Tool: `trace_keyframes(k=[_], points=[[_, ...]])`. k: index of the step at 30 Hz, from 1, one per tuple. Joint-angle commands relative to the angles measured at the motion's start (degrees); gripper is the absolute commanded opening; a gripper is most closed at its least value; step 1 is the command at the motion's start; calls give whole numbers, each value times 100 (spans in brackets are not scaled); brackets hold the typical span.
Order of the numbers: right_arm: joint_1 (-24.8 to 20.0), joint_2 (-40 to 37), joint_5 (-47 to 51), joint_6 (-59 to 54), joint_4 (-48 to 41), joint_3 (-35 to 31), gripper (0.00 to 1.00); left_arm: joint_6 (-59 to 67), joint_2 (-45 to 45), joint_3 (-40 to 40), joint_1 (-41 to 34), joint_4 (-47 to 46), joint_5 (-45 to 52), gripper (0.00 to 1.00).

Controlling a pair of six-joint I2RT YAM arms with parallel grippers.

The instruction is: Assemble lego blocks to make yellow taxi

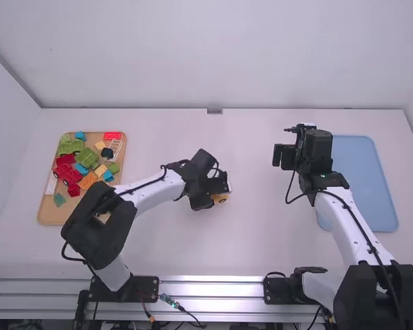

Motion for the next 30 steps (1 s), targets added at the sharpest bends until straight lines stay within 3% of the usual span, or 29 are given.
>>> trace_keyframes(k=[1, 23, 27, 29, 30], points=[[11, 7, 9, -2, 9, 96, 99, 274, 33, -109, -266, -27, -183, 1], [17, 7, 13, 2, -138, 96, 99, 423, 33, -968, -428, 423, -323, 3], [17, 7, 13, 0, -138, 96, 99, 423, 33, -1040, -415, 428, -327, 15], [17, 7, 9, 2, -138, 96, 99, 423, 33, -1045, -419, 441, -325, 29], [15, 7, 11, 0, -138, 96, 99, 423, 33, -1045, -406, 458, -327, 40]])
